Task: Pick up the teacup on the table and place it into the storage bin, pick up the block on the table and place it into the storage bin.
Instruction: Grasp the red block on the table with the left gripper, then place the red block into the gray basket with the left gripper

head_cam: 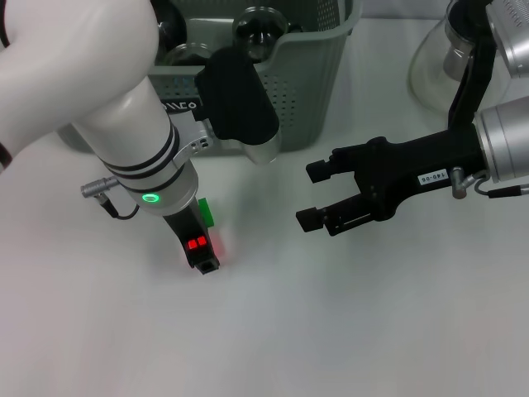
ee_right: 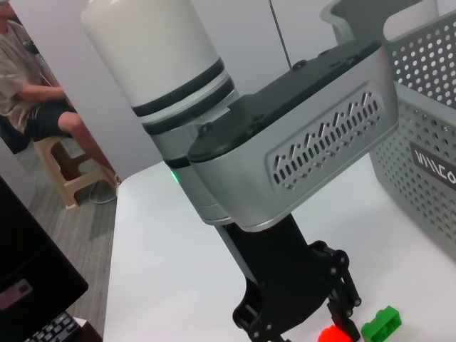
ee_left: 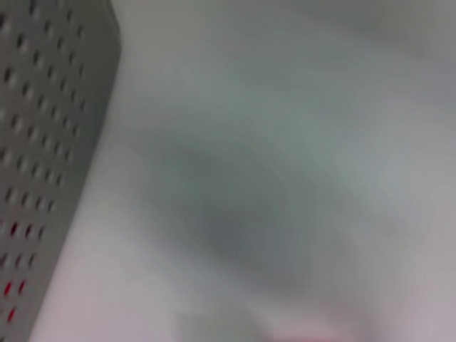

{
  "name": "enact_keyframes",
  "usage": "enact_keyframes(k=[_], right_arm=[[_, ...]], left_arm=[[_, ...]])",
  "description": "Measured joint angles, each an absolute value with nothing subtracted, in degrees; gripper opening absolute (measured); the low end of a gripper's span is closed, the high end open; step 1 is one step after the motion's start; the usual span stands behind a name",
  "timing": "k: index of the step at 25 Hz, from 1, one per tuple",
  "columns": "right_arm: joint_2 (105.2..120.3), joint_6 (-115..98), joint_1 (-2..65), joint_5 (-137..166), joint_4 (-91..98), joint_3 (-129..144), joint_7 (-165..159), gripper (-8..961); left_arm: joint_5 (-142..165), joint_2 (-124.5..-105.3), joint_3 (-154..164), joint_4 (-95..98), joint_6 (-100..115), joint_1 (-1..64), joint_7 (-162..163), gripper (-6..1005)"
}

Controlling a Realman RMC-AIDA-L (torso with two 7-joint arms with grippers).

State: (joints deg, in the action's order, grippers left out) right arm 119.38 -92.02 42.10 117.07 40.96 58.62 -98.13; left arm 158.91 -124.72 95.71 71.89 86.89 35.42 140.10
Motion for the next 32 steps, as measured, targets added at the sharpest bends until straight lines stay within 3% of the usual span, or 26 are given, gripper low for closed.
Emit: enact_keyframes(k=[3, 9, 20, 25, 26, 27, 32], right_arm=[[119.36, -92.02, 42.10, 117.06, 40.96, 58.62, -98.07, 939], [119.35, -92.02, 42.10, 117.06, 40.96, 58.62, -97.99, 939], [119.23, -92.05, 42.07, 117.07, 40.96, 58.62, -97.66, 939], [119.05, -92.32, 41.77, 117.07, 40.96, 58.62, -97.61, 940], [119.03, -92.37, 41.68, 117.07, 40.96, 58.62, -97.59, 940], [119.02, -92.41, 41.59, 117.07, 40.96, 58.62, -97.53, 940], [119.01, -92.57, 40.99, 117.08, 40.91, 58.62, -97.03, 940]], left_arm=[[158.77, -124.72, 95.67, 71.94, 86.83, 35.50, 140.10, 626], [158.73, -124.64, 95.69, 71.46, 86.67, 36.01, 140.10, 404], [154.31, -124.44, 86.92, 81.09, 102.39, 35.77, 137.78, 430], [144.27, -124.04, 69.49, 80.18, 114.71, 40.09, 132.42, 455], [139.29, -122.02, 59.66, 76.19, 118.10, 43.79, 130.65, 460], [138.56, -121.46, 58.67, 75.50, 118.06, 44.19, 130.63, 465], [134.46, -114.30, 49.13, 69.19, 112.77, 48.92, 130.52, 491]])
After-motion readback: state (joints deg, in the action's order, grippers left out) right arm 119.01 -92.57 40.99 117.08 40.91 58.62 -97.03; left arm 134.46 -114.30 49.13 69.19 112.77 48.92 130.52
